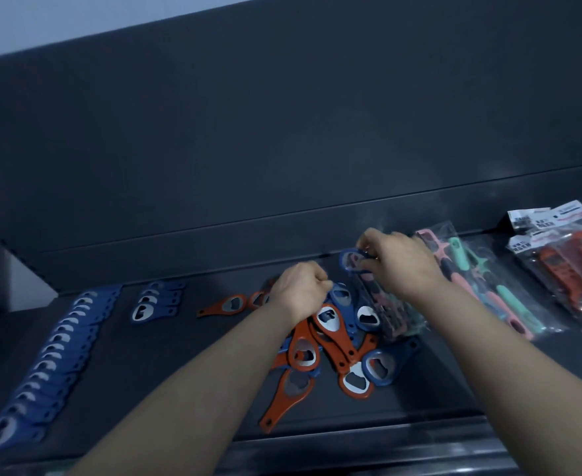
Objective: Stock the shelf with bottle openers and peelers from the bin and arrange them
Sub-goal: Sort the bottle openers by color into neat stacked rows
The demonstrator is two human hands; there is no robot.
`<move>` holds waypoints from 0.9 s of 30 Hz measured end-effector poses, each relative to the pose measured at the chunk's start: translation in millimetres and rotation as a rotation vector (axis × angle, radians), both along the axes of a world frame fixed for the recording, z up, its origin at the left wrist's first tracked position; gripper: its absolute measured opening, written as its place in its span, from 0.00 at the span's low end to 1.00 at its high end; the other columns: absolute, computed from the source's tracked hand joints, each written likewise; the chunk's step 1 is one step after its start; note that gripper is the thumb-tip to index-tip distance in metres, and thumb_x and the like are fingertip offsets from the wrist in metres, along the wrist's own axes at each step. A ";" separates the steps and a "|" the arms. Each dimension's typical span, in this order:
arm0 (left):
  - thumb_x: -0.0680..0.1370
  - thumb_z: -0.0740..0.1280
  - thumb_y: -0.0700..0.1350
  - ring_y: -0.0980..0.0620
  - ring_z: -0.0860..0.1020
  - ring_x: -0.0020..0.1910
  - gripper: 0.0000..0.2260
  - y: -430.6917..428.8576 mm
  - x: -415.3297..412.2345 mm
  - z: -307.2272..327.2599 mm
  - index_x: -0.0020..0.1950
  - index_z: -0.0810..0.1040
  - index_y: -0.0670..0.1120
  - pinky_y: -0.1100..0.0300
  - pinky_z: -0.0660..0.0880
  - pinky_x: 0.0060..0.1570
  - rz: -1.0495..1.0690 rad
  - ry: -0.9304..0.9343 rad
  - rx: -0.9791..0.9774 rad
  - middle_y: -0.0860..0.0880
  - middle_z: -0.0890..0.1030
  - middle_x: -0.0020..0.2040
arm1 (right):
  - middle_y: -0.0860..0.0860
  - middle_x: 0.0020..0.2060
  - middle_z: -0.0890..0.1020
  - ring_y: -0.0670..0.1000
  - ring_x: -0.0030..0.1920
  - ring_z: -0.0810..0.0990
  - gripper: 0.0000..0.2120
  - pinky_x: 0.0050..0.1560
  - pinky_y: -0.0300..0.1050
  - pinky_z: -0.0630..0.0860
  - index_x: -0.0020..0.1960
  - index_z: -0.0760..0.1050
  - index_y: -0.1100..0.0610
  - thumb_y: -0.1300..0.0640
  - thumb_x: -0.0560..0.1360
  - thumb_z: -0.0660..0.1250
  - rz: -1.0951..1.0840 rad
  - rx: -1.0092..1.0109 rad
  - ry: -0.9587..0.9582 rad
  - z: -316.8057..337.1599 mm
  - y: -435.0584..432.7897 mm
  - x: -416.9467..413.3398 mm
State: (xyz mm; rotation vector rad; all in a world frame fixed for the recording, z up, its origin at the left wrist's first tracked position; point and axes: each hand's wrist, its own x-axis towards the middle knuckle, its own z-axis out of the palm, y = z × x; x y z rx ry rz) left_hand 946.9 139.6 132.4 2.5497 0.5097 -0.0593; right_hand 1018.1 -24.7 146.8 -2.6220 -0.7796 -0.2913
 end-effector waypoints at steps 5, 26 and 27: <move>0.74 0.72 0.51 0.47 0.78 0.54 0.16 -21.8 15.8 -4.3 0.58 0.75 0.47 0.55 0.76 0.48 -0.009 0.093 0.122 0.49 0.80 0.53 | 0.49 0.45 0.83 0.55 0.48 0.81 0.16 0.39 0.45 0.70 0.52 0.72 0.48 0.37 0.75 0.63 -0.126 0.034 0.052 -15.2 -15.7 -13.6; 0.72 0.70 0.43 0.47 0.82 0.43 0.04 223.4 -155.3 -16.8 0.39 0.76 0.49 0.54 0.79 0.47 0.576 -0.233 -0.154 0.48 0.83 0.39 | 0.48 0.51 0.81 0.54 0.55 0.78 0.12 0.46 0.45 0.68 0.54 0.72 0.48 0.48 0.73 0.69 0.250 0.025 0.207 -7.9 193.5 -112.5; 0.72 0.71 0.44 0.47 0.81 0.46 0.04 234.3 -164.7 -17.6 0.41 0.77 0.48 0.57 0.77 0.49 0.557 -0.183 -0.079 0.47 0.83 0.42 | 0.48 0.50 0.81 0.54 0.55 0.78 0.11 0.46 0.45 0.69 0.54 0.73 0.48 0.48 0.73 0.69 0.255 0.027 0.213 -9.4 203.7 -117.4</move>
